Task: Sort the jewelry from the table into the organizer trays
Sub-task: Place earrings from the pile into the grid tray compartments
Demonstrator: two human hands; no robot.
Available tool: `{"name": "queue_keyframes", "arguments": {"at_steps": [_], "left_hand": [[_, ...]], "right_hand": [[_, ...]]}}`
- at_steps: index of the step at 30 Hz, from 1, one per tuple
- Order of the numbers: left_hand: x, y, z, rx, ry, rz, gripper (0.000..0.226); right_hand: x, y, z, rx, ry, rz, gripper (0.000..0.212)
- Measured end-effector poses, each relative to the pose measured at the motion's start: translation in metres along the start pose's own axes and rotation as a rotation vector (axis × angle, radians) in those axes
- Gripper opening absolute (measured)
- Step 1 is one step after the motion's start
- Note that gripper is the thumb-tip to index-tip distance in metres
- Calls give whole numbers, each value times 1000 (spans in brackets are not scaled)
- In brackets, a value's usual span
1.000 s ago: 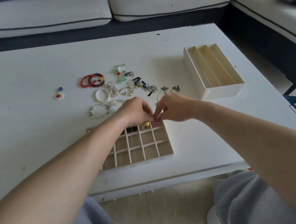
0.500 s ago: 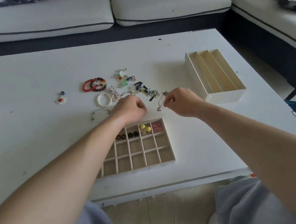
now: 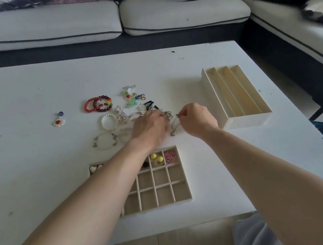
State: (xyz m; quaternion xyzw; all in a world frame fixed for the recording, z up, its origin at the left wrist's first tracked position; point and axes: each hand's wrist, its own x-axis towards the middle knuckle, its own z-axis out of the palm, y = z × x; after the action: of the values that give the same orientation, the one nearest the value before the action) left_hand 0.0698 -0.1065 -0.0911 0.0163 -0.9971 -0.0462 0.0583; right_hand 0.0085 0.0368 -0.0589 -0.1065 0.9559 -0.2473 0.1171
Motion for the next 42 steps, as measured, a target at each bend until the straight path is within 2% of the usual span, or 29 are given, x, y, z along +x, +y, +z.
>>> {"name": "queue_keyframes", "arguments": {"at_steps": [3,5,12,15,17,20,23,26,31,39,42], "left_hand": [[-3,-4,2,4,28,29,14],[-4,-4,-2,-21,13,11,23],[-15,3,-13,-97,22,-56,24],[-18,-2,-15,-168,49,-95,22],[-17,-7,-21,-272,60,-129,21],[-16,-14,-38,-577,61,-231,18],[-19,-19,-49,-757,94,-297,17],[-21,-24,-60,-908,118,-341,14],[-26,-28,-76,-1266,76,-425,12],[-26,-34,-81,-1507,124,-590,20],[-26,-35,-82,-1554,126,-611,20]], "right_hand": [[1,-7,3,-6,-6,-10,36],[1,-8,4,-7,-7,-14,36],[-7,-12,7,-5,-91,-65,28],[-8,-12,9,35,-143,-132,32],[-8,-13,10,44,-185,-211,41],[-8,-16,14,40,-225,-310,50],[-8,-20,16,126,-221,-364,32],[-12,-26,6,332,-248,-337,18],[-17,-32,-5,613,-460,-202,12],[-22,-38,-12,867,-609,-92,26],[-21,-37,-14,895,-647,-65,20]]}}
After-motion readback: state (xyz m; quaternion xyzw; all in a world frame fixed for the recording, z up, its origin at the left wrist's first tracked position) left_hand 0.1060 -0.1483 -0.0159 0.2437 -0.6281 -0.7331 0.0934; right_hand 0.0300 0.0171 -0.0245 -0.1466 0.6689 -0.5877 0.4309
